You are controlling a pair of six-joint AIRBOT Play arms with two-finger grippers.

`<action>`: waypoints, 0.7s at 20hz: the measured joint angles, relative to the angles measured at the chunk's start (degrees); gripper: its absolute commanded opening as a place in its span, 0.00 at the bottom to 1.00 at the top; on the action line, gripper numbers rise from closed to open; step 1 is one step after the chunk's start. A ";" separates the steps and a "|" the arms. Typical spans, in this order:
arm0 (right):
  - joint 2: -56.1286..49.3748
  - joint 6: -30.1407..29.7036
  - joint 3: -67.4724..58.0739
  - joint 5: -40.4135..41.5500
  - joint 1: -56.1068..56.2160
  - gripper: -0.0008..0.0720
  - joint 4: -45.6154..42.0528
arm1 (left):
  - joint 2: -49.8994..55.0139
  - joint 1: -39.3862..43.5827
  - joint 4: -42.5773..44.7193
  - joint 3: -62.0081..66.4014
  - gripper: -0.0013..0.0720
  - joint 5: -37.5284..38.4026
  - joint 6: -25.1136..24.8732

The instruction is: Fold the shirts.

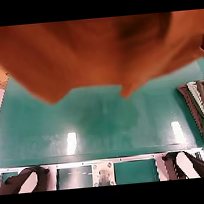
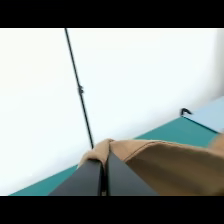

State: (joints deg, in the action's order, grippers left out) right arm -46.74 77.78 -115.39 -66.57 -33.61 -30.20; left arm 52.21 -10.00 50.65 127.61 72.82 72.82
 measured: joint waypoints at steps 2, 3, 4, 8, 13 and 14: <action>0.37 1.66 -0.92 -0.35 -0.61 0.04 -1.99 | -0.42 0.00 4.57 -1.33 0.05 0.04 0.90; 0.44 2.27 -0.46 -1.01 -0.83 0.04 -2.86 | -0.55 0.00 6.05 -3.26 0.05 0.09 1.27; 0.52 2.73 0.85 -1.60 -0.96 0.04 -3.45 | -0.61 0.00 6.78 -5.99 0.05 0.11 1.42; 0.11 2.99 13.92 -2.23 -1.05 0.04 -4.85 | 2.49 0.00 5.09 -20.26 0.05 0.44 -0.37; -6.29 -3.80 40.17 7.48 4.04 0.04 -5.40 | 15.34 2.36 -3.13 -36.52 0.05 -1.46 -6.56; -9.27 -5.25 43.76 10.47 5.46 0.04 -5.38 | 19.02 3.56 -4.00 -38.29 0.05 -3.23 -7.50</action>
State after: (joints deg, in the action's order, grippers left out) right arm -56.01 72.53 -71.64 -56.10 -28.14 -35.57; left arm 71.22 -6.44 46.65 89.32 69.58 65.32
